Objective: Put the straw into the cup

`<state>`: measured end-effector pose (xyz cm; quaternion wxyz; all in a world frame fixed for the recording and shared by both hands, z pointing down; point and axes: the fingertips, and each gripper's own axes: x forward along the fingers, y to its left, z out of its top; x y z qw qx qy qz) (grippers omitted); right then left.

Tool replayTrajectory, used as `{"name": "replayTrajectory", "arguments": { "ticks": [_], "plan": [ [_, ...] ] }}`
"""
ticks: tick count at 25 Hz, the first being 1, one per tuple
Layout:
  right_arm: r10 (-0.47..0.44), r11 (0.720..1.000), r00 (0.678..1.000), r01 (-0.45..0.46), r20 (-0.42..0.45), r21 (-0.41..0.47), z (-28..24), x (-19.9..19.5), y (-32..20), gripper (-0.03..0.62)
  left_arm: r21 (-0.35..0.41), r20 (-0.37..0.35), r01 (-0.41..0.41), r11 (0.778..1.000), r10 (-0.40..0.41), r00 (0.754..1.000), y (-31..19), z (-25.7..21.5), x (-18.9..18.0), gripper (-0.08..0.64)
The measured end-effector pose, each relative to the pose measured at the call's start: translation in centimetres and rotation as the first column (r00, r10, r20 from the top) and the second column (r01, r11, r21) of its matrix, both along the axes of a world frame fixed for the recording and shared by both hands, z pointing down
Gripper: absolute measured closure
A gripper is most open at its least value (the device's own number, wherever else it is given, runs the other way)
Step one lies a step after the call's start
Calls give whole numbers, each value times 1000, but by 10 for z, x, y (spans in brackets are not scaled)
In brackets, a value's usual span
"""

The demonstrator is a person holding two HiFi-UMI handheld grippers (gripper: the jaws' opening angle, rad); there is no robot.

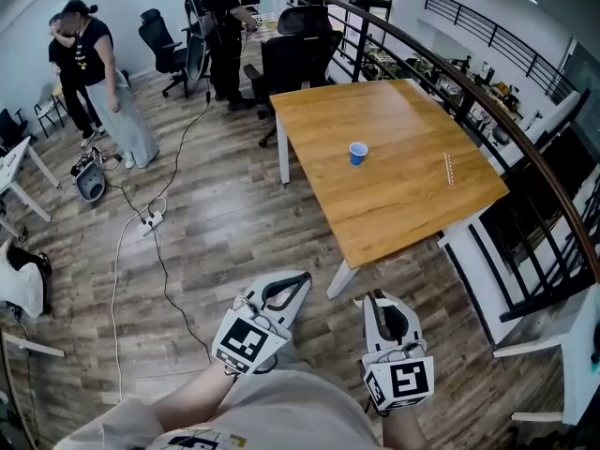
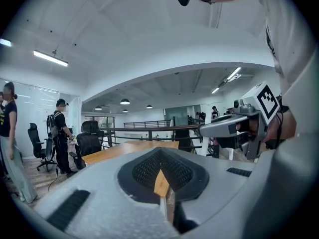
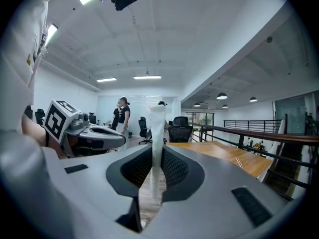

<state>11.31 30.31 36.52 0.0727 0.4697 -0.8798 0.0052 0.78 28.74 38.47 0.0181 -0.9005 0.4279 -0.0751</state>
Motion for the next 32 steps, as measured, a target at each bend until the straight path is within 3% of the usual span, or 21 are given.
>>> {"name": "replayTrajectory", "arguments": {
  "ticks": [3,8,17,25,29,32],
  "plan": [
    [-9,1000,1000,9,-13,16,-1,-3,-7,538,-15,-24,1,1000,-1,1000,-12,3,4,546],
    [1,999,1000,-1,-4,40,-1,-7,-30,538,33,-5,-49,998,49,999,-37,5,14,546],
    [26,1000,1000,-26,-5,2,17,-15,-96,538,-13,-40,-84,996,83,996,-107,21,9,546],
    [64,997,998,-65,-13,-38,10,-27,-195,538,-50,-28,-136,989,134,991,-207,22,2,546],
    [91,992,995,-88,27,-91,2,-33,-245,538,-88,-85,-150,985,143,986,-260,11,-9,546],
    [112,985,992,-103,55,-137,6,-40,-287,538,-114,-88,-154,981,145,986,-303,12,-20,546]
  ]
}}
